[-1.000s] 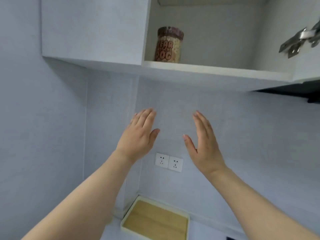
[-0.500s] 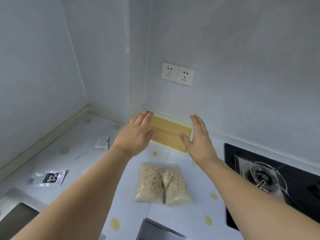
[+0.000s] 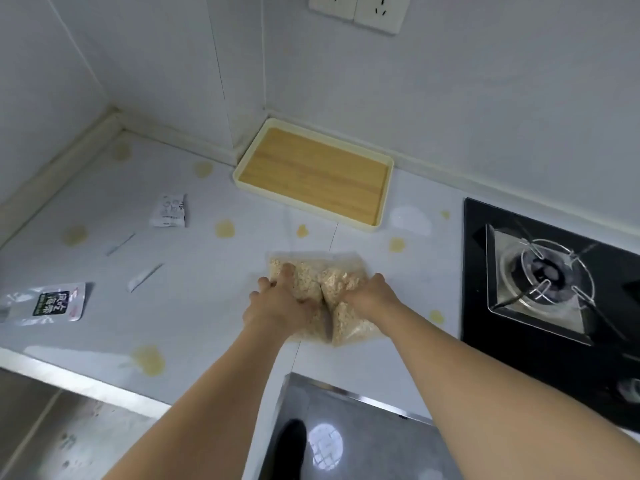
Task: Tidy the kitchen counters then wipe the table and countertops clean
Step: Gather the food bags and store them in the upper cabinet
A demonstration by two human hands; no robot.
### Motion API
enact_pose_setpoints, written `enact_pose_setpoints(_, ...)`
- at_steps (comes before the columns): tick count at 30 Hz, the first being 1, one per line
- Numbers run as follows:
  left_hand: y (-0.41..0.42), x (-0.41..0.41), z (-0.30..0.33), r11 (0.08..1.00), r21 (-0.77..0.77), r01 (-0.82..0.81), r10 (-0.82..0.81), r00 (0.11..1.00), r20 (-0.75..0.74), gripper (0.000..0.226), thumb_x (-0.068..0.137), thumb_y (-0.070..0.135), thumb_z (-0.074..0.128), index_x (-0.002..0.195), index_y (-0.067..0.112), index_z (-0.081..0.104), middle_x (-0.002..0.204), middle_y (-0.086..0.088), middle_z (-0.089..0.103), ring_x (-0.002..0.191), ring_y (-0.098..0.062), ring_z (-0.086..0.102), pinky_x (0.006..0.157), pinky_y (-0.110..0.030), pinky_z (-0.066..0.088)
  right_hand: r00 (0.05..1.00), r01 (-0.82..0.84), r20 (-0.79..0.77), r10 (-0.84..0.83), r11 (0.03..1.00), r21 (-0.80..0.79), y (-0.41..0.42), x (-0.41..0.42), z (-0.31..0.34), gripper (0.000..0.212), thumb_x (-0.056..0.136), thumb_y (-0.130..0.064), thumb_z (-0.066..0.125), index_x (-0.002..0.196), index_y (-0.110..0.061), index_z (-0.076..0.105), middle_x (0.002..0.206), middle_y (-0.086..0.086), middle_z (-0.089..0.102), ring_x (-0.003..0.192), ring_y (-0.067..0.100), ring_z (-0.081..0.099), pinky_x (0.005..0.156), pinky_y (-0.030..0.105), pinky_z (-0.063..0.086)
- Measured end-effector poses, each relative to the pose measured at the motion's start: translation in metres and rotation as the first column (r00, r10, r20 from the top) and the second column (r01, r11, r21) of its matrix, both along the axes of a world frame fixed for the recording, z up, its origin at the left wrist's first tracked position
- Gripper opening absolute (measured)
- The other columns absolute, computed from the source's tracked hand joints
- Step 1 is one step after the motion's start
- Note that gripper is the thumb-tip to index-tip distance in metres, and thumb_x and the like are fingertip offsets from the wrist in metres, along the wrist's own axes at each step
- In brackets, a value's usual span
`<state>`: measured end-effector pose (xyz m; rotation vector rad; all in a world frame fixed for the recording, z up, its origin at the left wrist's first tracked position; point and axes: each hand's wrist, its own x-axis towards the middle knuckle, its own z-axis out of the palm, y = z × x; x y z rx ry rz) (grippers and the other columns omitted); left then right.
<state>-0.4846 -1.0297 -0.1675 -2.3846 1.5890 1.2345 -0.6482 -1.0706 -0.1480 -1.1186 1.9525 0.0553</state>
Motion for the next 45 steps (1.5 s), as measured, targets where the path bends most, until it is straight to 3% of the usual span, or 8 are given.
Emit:
enact_pose_setpoints(5,0.003,-0.016,-0.005,0.998,-0.026,-0.059,0.06,0.998,0.027,0.083,0.086,0.039,0.059,0.149,0.037,0.004,0.133,-0.01,0.031,0.123,-0.034,0.033,0.085,-0.041,0.043,0.992,-0.044,-0.123,0.042,0.999,-0.019,0.006,0.0,-0.019,0.085,0.07,-0.049,0.078,0.135,-0.01,0.039,0.133,0.009,0.045,0.123,0.029,0.047,0.097,0.039,0.047)
enact_pose_setpoints(9,0.004,-0.009,0.0,0.993,-0.103,-0.063,0.061,0.998,-0.02,0.074,0.082,0.02,0.056,0.145,0.03,0.018,0.124,-0.01,0.036,0.114,-0.035,0.042,0.078,-0.038,0.043,0.996,0.082,-0.025,-0.082,0.997,-0.008,0.009,-0.004,-0.022,0.083,0.038,-0.048,0.077,0.11,-0.013,0.056,0.111,0.007,0.058,0.102,0.028,0.06,0.082,0.04,0.057)
enact_pose_setpoints(13,0.011,0.003,0.01,0.975,-0.162,-0.15,0.125,0.98,-0.154,0.068,0.08,0.015,0.052,0.143,0.028,0.029,0.118,-0.006,0.042,0.103,-0.034,0.054,0.081,-0.04,0.049,0.98,0.166,0.123,-0.155,0.983,-0.081,0.02,-0.005,-0.016,0.051,0.07,-0.021,0.074,0.113,-0.008,0.05,0.105,0.009,0.06,0.092,0.027,0.063,0.07,0.036,0.055)
enact_pose_setpoints(17,0.029,0.013,0.018,0.92,-0.333,-0.206,0.149,0.971,-0.188,0.063,0.083,0.006,0.048,0.14,0.028,0.036,0.125,-0.006,0.048,0.089,-0.029,0.054,0.071,-0.034,0.045,0.958,0.211,0.235,-0.164,0.959,-0.187,0.028,-0.005,0.004,0.041,0.077,-0.015,0.072,0.109,-0.011,0.047,0.106,0.007,0.057,0.093,0.025,0.058,0.071,0.033,0.048)
enact_pose_setpoints(21,0.04,0.018,0.044,0.829,-0.493,-0.264,0.156,0.956,-0.249,0.064,0.087,0.001,0.047,0.142,0.03,0.035,0.134,-0.003,0.046,0.107,-0.028,0.057,0.073,-0.03,0.041,0.91,0.276,0.381,-0.163,0.924,-0.264,0.028,0.002,0.046,0.042,0.082,-0.014,0.07,0.114,-0.008,0.044,0.108,0.006,0.055,0.092,0.022,0.055,0.065,0.03,0.044)
enact_pose_setpoints(30,0.059,0.032,0.194,0.426,-0.84,-0.336,0.122,0.941,-0.315,0.063,0.09,0.004,0.05,0.145,0.031,0.033,0.138,0.003,0.046,0.11,-0.023,0.053,0.081,-0.032,0.041,0.811,0.352,0.582,0.062,0.742,-0.57,0.047,0.025,0.205,0.03,0.08,-0.007,0.069,0.102,-0.014,0.05,0.097,0.002,0.063,0.081,0.012,0.06,0.067,0.029,0.051)
enact_pose_setpoints(40,0.085,0.041,0.386,-0.007,-0.947,-0.32,0.048,0.946,-0.32,0.064,0.095,0.008,0.049,0.149,0.033,0.027,0.14,0.006,0.042,0.123,-0.017,0.046,0.088,-0.027,0.034,0.784,0.356,0.517,0.342,0.434,-0.827,0.077,0.034,0.402,0.037,0.079,-0.018,0.072,0.105,-0.018,0.046,0.101,0.003,0.061,0.088,0.018,0.061,0.081,0.039,0.053)
enact_pose_setpoints(45,0.088,0.035,0.476,-0.17,-0.938,-0.302,-0.019,0.953,-0.303,0.063,0.095,0.008,0.049,0.149,0.032,0.028,0.136,0.002,0.042,0.116,-0.019,0.048,0.085,-0.027,0.034,0.783,0.368,0.404,0.472,0.172,-0.914,0.095,0.033,0.494,0.037,0.082,-0.014,0.07,0.108,-0.017,0.043,0.094,-0.006,0.056,0.082,0.005,0.056,0.062,0.021,0.045)
